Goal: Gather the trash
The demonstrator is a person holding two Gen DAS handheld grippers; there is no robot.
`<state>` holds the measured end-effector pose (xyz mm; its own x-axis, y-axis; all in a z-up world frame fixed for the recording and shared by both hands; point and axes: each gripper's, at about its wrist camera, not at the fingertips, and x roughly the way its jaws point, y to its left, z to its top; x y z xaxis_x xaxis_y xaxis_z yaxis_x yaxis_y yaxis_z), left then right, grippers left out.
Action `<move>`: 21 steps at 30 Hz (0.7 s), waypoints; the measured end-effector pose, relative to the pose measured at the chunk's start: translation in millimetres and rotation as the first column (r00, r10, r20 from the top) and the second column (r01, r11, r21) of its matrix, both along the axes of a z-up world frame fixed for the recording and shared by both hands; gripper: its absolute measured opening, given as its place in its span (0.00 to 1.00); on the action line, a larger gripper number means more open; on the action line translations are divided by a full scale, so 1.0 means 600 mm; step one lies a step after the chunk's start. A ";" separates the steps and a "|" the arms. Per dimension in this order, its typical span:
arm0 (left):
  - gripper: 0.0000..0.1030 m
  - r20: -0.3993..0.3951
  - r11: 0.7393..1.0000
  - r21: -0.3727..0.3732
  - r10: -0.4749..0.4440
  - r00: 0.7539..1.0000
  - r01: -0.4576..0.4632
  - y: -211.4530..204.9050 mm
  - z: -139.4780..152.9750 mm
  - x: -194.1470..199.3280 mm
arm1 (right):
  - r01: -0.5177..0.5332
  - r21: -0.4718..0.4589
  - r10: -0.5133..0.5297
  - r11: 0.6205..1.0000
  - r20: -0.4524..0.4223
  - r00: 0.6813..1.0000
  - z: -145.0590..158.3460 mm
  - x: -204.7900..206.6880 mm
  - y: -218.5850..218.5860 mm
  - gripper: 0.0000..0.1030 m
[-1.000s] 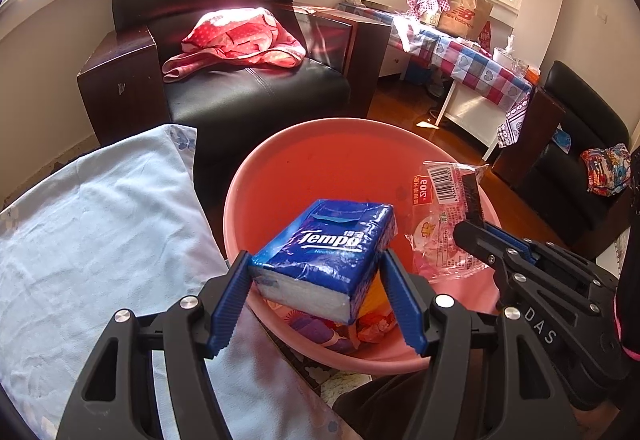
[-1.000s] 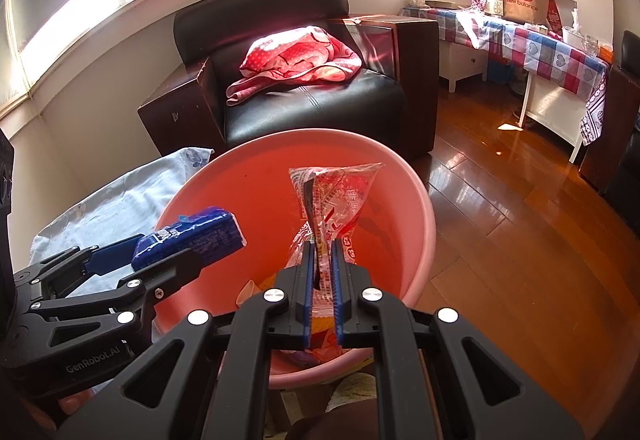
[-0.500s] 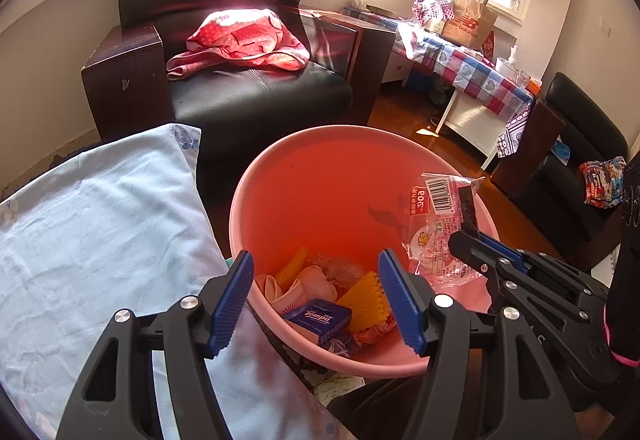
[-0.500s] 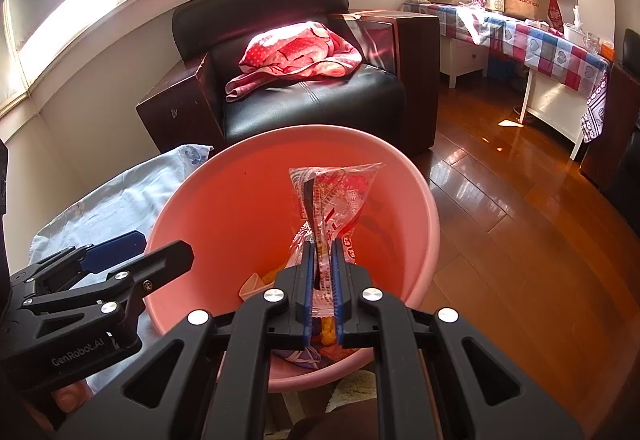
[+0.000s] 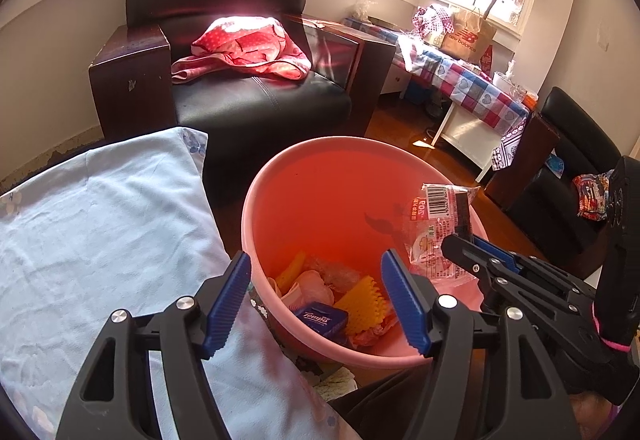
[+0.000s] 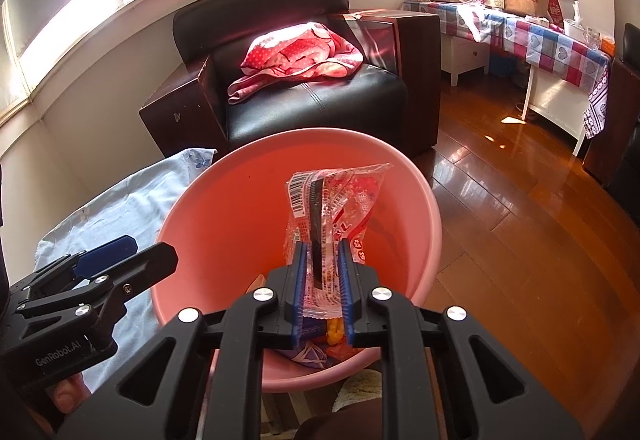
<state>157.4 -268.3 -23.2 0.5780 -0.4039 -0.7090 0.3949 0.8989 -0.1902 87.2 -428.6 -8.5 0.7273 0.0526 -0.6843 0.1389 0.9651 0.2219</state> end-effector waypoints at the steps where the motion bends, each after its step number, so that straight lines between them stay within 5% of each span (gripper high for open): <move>1: 0.65 -0.002 1.000 -0.003 0.002 1.000 -0.002 0.002 0.000 -0.001 | 0.000 -0.001 0.000 1.000 0.001 1.000 0.001 -0.001 0.000 0.15; 9: 0.65 -0.007 1.000 -0.021 0.005 1.000 -0.005 0.014 0.000 -0.014 | -0.008 0.006 0.008 1.000 0.006 1.000 0.004 -0.007 0.000 0.25; 21: 0.65 0.031 0.999 -0.048 0.003 1.000 -0.001 0.035 0.021 -0.048 | -0.023 -0.020 0.024 1.000 0.056 0.998 0.030 -0.037 0.024 0.26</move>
<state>128.4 -247.2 -10.5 0.6002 -0.4357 -0.6708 0.3996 0.8898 -0.2204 65.3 -414.5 9.3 0.7636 0.0569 -0.6432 0.1043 0.9722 0.2097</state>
